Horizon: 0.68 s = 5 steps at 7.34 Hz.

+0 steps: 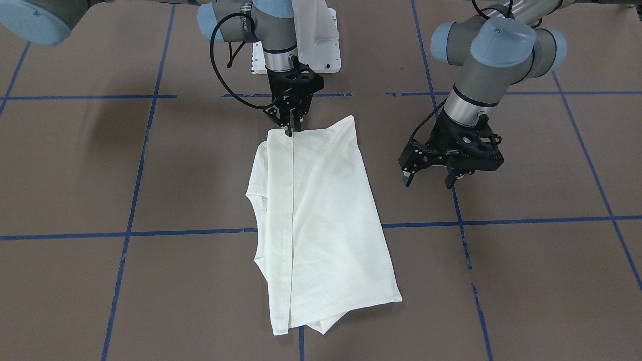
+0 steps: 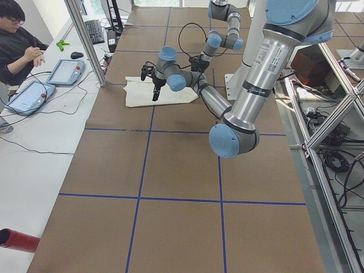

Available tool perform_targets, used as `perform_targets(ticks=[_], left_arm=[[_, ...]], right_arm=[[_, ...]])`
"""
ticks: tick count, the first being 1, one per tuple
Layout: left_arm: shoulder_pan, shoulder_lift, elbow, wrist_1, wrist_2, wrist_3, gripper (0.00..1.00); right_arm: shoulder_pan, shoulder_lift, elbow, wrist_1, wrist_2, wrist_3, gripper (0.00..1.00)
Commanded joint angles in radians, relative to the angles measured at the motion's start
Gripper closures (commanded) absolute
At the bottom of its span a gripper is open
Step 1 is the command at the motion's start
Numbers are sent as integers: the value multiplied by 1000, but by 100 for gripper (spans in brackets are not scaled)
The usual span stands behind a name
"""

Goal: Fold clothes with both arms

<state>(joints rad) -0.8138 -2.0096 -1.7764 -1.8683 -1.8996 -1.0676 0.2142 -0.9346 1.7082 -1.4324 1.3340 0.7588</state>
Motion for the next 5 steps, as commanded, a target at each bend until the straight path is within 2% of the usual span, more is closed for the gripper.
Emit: perform_targets(ticks=[1,2,3,5], left_arm=[[2,0,6,-2,-1,0,0],[4,0,8,-2,-1,0,0],[4,0,8,-2,-1,-2,0],[4,-1,6,-2,-1,-2,0]], right_arm=[[4,-1,-5,0,-12,-18,87],[5,-1,-6,0,-13,-18,90],[7,-1,-6,0,-12,-18,100],[46,-3,14,4,16,-6,100]])
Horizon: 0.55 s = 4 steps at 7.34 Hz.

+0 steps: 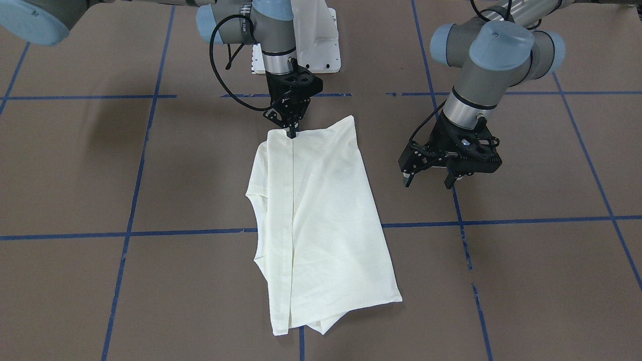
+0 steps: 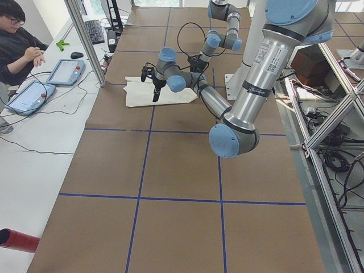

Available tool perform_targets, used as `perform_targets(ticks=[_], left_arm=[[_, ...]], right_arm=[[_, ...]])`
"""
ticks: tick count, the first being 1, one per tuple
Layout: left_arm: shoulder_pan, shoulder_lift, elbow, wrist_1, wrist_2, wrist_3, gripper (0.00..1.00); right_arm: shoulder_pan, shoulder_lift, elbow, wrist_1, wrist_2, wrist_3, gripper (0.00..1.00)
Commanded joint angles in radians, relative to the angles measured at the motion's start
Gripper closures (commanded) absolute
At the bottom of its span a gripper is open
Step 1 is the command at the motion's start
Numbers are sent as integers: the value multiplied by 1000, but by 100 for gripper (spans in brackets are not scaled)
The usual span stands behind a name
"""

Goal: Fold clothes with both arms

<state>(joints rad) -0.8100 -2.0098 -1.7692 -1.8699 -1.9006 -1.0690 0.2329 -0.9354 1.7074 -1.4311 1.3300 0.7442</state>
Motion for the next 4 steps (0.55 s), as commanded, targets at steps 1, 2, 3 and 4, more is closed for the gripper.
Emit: perform_targets(ticks=[1,2,3,4], left_arm=[[0,-1,0,0,2,-2,0],[0,-1,2,0,2,-2,0],[6,-3,2,0,2,-5,0],[9,-3,5,-2,3,-3,0]], right_arm=[[92,-44,65,1,158,17,100],[167,-125,134,1,316,38,100],[175,-225,188,3,342,96,100],[177,-323,268,1,368,218,100]])
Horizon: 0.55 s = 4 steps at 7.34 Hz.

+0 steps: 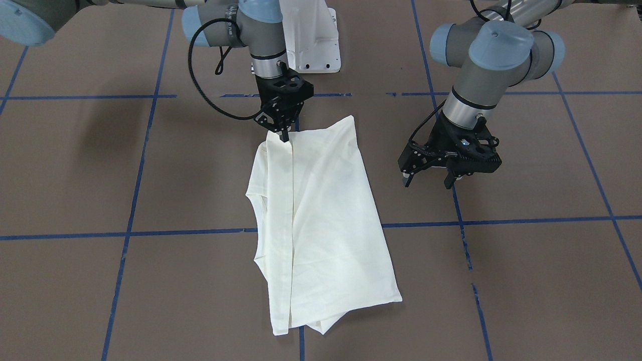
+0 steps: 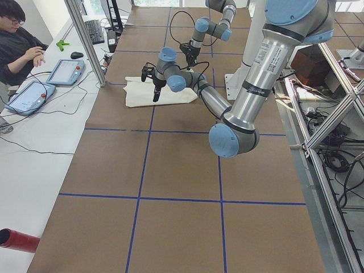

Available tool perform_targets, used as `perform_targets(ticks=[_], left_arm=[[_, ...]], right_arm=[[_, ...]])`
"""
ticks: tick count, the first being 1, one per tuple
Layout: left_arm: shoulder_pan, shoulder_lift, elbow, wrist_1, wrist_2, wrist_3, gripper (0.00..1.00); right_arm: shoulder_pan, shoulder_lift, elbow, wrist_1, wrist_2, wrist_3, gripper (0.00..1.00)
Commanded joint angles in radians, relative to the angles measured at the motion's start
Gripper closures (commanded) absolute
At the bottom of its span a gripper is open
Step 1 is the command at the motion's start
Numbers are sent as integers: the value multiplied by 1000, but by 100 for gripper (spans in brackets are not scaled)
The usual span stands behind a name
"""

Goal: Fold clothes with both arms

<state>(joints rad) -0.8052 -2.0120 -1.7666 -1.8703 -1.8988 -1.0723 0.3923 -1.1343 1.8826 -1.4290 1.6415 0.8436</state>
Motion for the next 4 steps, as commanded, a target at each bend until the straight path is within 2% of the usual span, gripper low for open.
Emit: perform_targets(ticks=[1,2,3,4], left_arm=[[11,1,4,-1,3,0,0],[11,-2,15,-4,3,6,0],[11,-7,27,-7,3,9,0],[11,-11,30,-7,1,9,0]], right_arm=[[16,-225,165,4,117,284,100],[13,-237,174,9,119,346,96],[5,-220,159,9,110,350,1],[11,-210,153,9,92,348,0]])
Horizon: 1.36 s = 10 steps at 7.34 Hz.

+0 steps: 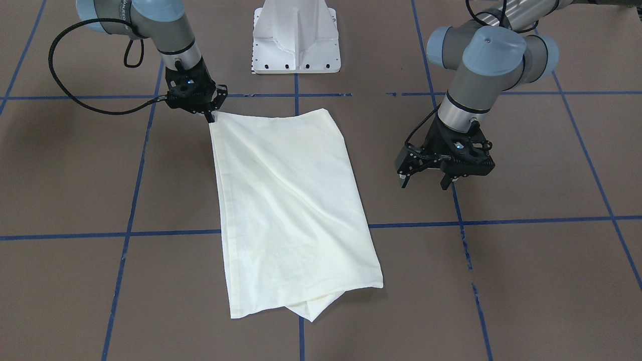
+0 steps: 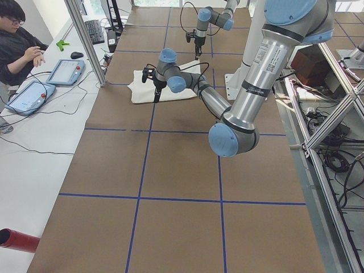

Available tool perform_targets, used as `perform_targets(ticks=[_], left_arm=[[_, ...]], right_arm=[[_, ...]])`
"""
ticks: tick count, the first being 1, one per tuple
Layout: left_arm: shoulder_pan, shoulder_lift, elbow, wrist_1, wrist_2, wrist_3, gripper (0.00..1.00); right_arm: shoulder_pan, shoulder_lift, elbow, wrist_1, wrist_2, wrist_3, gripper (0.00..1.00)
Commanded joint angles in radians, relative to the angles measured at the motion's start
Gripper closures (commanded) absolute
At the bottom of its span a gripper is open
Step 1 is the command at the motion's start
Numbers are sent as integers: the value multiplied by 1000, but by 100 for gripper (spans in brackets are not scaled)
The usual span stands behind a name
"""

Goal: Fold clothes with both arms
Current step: 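Move both grippers to the shirt's side edges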

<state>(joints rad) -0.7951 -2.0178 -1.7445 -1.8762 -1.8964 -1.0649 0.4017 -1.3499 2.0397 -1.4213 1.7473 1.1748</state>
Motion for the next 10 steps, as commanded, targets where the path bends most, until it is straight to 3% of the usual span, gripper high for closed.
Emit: perform_targets(ticks=[1,2,3,6,8,10], left_arm=[[4,-7,10,-3,-1,3,0],[5,-13,-3,2,-7,-9,0],[22,-13,-12,2,-74,-88,0],[241,-10,-101,9,-78,-451,4],[409,-57,-80,101,81,-509,21],[431,-108,-17,129,115,-510,30]], right_arm=[[29,29,-21,1,-18,5,0],[70,76,-38,1,-9,2,0],[100,106,-41,-1,-6,9,0],[120,137,-44,-2,-2,19,0],[118,135,-50,-1,-2,52,0],[118,137,-52,-1,0,54,0]])
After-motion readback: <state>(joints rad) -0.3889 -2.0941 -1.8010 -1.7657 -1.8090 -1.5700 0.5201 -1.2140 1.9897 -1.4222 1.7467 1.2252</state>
